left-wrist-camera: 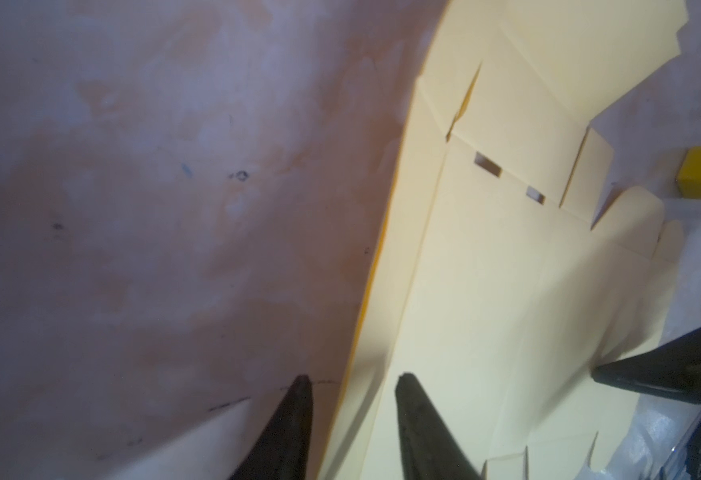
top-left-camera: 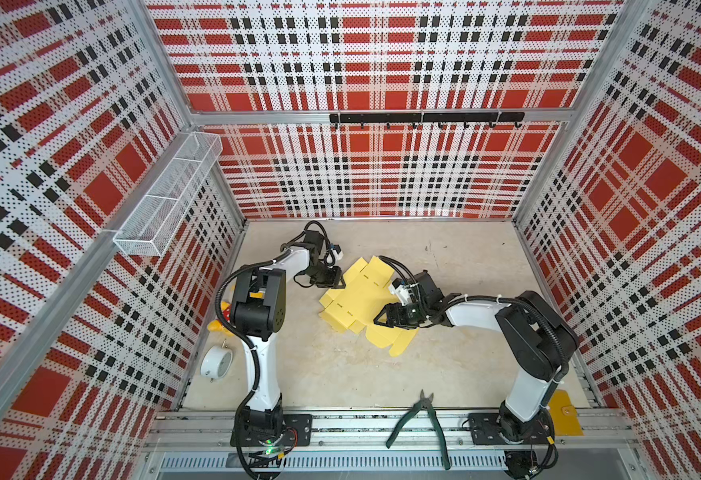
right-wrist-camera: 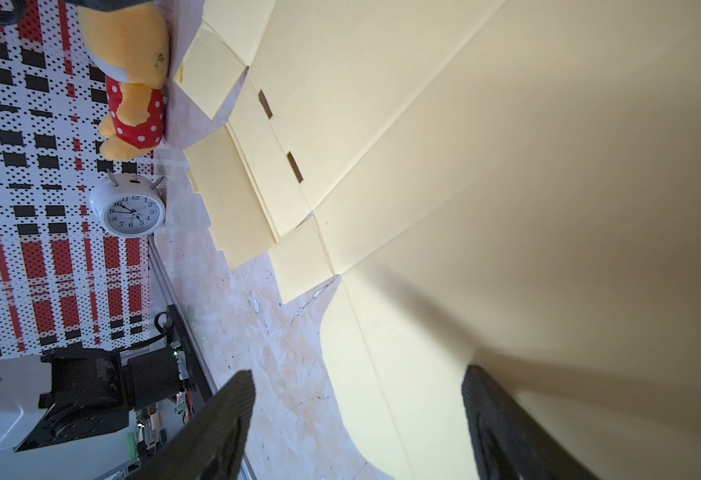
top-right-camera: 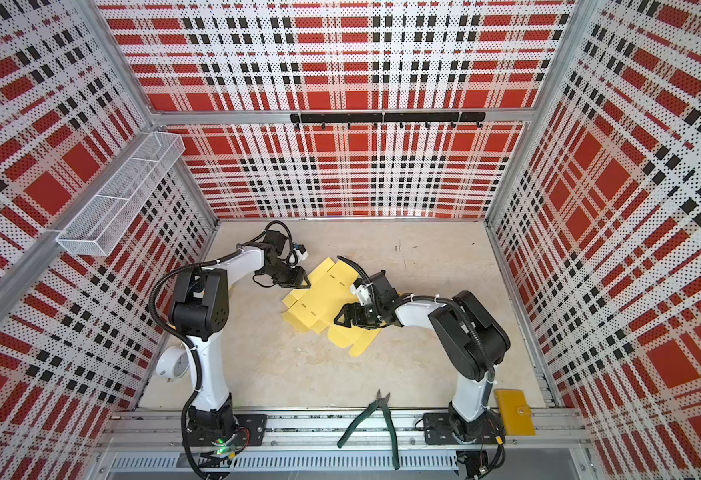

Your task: Fold the paper box

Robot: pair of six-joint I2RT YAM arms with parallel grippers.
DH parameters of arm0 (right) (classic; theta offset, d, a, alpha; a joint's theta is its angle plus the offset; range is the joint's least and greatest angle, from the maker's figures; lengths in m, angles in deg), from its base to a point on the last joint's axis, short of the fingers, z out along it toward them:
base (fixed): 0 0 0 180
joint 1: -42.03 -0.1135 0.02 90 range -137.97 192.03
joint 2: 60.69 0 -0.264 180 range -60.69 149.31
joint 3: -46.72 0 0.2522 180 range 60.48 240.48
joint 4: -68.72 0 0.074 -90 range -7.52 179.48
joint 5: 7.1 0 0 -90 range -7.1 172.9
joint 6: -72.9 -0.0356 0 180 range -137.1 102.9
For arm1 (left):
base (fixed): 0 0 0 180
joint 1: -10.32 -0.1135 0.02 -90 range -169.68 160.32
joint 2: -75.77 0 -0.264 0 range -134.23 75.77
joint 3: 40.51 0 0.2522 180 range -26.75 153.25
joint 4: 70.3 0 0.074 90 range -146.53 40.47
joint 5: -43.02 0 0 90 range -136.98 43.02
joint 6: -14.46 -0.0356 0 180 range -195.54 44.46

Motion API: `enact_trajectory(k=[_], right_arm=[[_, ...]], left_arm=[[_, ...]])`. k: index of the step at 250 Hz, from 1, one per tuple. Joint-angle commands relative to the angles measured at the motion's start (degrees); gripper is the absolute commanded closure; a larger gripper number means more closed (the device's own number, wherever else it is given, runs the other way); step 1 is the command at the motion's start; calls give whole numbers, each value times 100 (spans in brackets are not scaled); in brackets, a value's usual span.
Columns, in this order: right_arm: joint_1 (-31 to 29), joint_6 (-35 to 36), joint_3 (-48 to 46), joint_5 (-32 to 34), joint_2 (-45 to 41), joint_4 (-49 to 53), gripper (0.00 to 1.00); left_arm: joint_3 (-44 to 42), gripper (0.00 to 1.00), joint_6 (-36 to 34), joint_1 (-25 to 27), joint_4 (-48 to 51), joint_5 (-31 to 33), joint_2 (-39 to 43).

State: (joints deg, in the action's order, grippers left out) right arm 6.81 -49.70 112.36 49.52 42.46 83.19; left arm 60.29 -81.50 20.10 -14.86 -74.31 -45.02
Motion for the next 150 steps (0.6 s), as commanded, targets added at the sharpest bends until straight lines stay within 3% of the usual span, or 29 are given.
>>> enact_trajectory(k=[1,46,94,150], right_arm=[[16,21,49,-1,127,-67,19],[15,-27,120,-34,107,-106,19],[18,-46,182,10,-202,-13,19],[20,581,557,473,-1066,865,18]], left_arm=[[43,68,-90,20,104,-164,128],[-47,83,-193,50,69,-75,366],[-73,87,-471,92,69,173,852],[142,90,-1242,135,148,490,1450]])
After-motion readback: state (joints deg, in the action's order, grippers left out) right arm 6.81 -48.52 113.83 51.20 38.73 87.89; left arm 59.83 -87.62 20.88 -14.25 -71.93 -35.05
